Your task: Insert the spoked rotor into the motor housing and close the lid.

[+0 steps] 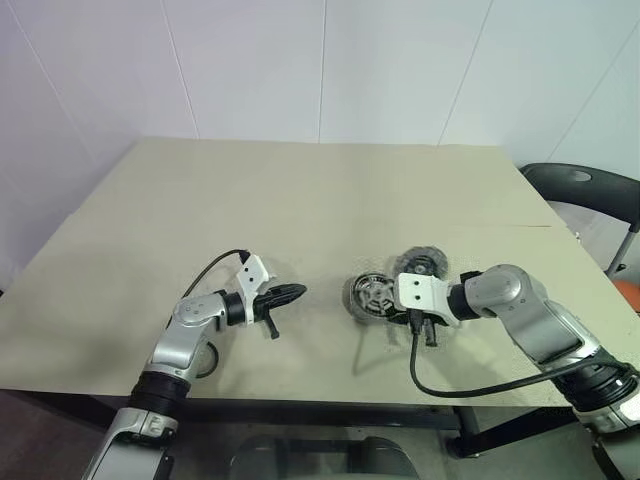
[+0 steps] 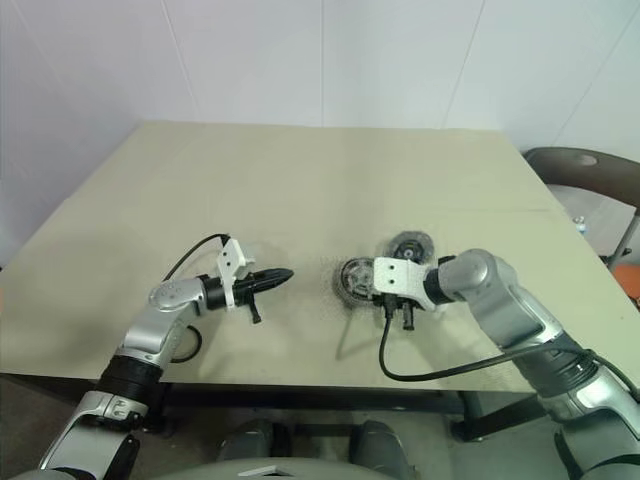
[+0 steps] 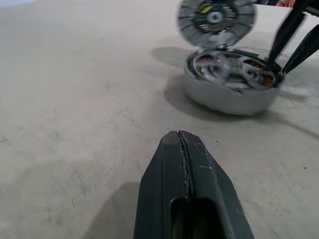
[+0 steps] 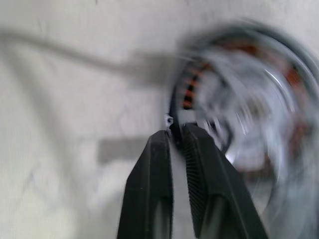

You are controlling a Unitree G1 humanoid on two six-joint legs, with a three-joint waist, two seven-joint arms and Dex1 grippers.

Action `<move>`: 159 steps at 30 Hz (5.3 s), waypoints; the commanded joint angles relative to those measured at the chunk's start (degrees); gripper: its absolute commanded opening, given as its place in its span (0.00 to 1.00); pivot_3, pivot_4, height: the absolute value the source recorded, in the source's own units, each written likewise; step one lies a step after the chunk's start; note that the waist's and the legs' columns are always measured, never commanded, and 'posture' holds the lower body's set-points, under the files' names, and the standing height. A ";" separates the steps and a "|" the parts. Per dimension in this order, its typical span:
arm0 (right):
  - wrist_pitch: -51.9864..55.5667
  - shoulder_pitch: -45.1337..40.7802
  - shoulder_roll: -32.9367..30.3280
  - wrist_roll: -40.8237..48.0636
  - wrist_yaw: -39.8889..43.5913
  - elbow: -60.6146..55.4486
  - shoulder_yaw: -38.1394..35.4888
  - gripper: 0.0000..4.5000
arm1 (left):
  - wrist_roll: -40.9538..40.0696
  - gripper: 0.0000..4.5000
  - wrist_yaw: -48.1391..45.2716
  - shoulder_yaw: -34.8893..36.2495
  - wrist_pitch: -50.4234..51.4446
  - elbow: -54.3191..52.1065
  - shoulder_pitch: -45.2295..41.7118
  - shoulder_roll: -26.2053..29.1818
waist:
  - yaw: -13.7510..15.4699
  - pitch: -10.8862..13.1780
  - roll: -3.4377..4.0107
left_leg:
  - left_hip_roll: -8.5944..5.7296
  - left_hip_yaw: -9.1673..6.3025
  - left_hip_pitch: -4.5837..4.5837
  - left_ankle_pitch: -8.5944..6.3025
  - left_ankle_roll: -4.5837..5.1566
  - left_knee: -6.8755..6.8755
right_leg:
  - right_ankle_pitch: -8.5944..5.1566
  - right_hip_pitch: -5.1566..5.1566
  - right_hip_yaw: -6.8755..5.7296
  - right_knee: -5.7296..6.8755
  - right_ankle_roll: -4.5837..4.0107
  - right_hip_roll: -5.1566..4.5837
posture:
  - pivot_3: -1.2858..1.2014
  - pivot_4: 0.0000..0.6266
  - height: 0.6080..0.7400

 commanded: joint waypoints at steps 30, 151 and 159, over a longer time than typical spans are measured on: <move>8.06 -0.05 -0.27 5.69 6.15 -10.54 -1.51 0.01 | 2.86 0.00 1.09 -0.59 -2.66 1.84 -1.62 -0.27 | 0.05 0.00 0.00 | 0.00 0.00 -0.04 0.00 0.00 -0.09 | 0.00 -0.09 0.00 -0.01 0.00 0.00 | 0.52 0.00 1.00; 14.52 1.40 16.04 17.12 -15.47 2.82 -12.78 0.01 | -1.16 0.00 -9.10 -1.98 -1.66 0.63 -3.37 0.57 | -0.20 0.08 0.16 | 0.09 0.12 -0.05 -0.06 0.08 0.09 | 0.03 -0.11 -0.01 0.06 -0.04 -0.02 | 0.52 0.00 1.00; 13.76 0.75 18.57 15.62 -19.01 3.59 -13.28 0.01 | -0.85 0.00 -8.64 -1.92 -1.56 0.71 -3.41 0.70 | -0.19 0.08 0.16 | 0.10 0.13 -0.05 -0.06 0.08 0.08 | 0.03 -0.11 -0.01 0.06 -0.04 -0.02 | 0.52 0.00 1.00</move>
